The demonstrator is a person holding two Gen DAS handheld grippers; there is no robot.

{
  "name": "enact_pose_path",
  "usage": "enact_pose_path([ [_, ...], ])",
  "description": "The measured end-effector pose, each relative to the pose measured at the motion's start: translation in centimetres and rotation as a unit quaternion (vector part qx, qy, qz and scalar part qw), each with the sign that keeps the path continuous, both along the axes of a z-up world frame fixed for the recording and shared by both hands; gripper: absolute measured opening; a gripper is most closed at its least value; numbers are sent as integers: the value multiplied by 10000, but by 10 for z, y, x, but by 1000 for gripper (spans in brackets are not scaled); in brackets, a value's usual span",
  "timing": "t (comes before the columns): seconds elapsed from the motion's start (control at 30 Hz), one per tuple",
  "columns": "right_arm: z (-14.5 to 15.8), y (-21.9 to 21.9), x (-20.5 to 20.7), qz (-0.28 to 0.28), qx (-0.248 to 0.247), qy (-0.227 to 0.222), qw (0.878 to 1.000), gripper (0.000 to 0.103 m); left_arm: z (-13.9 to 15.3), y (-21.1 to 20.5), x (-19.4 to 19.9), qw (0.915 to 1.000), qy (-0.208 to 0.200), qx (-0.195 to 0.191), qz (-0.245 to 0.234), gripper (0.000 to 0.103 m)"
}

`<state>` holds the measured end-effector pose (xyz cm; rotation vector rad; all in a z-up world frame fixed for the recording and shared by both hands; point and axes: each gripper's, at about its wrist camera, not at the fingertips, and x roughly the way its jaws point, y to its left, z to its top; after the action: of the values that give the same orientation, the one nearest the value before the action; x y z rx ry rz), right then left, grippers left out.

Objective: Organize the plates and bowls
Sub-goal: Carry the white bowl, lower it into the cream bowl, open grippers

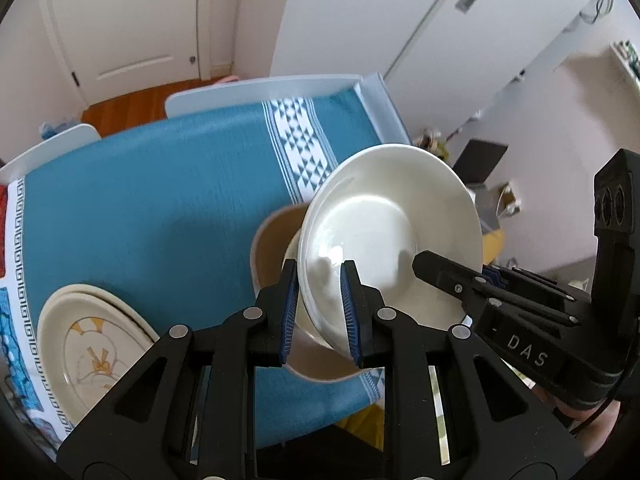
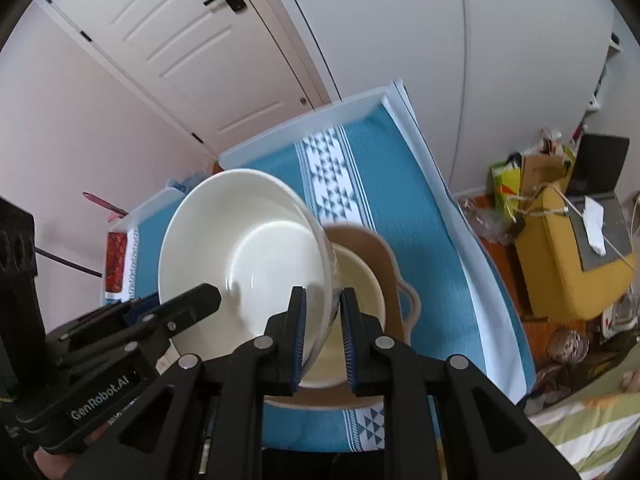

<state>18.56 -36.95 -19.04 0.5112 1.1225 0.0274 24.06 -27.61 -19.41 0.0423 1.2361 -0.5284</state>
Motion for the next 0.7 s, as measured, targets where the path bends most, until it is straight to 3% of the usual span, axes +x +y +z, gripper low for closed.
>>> enact_pose_path([
  [0.3,-28,-6,-12,-45,23,191,9998,16,-33,-6,-5,9989,170,375,-234,19],
  [0.7,-37,-5,-12,34,-221,241,9995,16,-47,-17,-9,9953,67,874,-418,19],
])
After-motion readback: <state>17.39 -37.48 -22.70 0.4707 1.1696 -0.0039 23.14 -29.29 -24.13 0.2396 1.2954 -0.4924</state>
